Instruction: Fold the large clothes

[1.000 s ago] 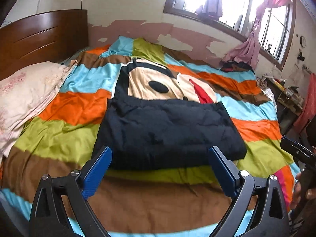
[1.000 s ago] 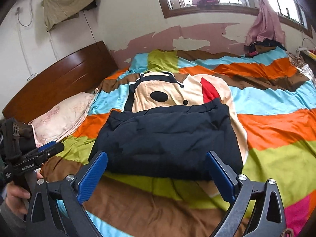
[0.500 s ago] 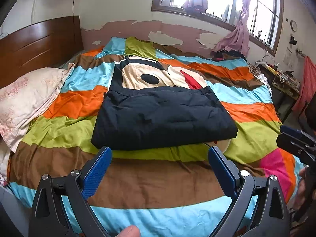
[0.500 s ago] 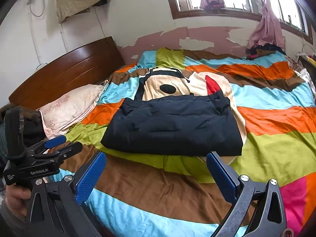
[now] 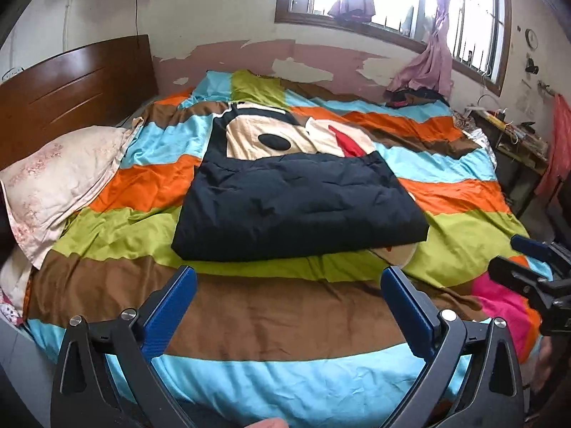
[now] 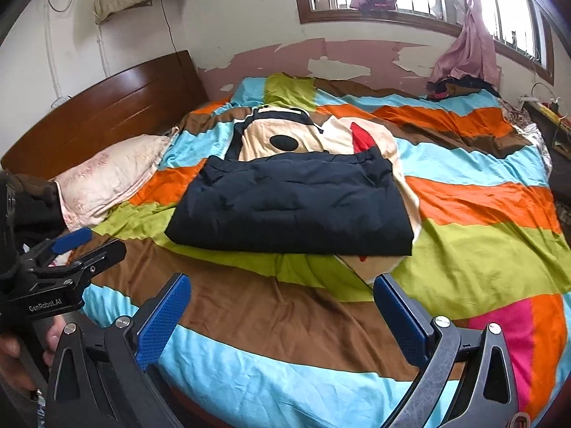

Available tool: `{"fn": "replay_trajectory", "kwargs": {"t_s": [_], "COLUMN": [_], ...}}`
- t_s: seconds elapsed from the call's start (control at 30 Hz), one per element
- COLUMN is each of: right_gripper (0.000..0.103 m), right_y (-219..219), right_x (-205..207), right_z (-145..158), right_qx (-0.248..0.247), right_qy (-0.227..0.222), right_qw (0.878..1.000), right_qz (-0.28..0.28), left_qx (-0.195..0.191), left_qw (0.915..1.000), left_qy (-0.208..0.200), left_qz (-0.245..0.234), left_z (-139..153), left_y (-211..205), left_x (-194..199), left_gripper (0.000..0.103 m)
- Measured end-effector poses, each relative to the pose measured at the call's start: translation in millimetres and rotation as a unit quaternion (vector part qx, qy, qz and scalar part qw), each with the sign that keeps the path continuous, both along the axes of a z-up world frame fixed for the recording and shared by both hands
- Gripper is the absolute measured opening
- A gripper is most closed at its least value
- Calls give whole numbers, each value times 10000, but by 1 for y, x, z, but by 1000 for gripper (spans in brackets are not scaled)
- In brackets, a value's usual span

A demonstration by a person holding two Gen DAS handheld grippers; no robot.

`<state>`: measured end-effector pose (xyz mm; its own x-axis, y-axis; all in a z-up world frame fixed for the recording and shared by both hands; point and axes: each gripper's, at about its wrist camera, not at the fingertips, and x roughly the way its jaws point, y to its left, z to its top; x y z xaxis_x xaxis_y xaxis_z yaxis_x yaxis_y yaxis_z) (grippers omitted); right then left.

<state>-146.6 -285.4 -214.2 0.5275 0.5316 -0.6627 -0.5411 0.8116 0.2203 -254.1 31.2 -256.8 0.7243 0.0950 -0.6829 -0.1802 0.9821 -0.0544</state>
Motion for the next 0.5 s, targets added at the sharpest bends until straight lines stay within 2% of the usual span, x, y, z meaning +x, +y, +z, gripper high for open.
{"fn": "replay_trajectory", "kwargs": {"t_s": [0.5], "right_gripper": [103], "right_y": [12], "right_x": [-2], "right_z": [6], "right_qx": [-4], "right_qy": [-94], "right_qw": [10000], "right_qz": [10], "left_qx": [-41], "left_qw": [10000], "left_qy": [43], "left_qz": [22], "left_z": [-1], "left_y": [7], "left_x": [-4], "left_gripper": [101]}}
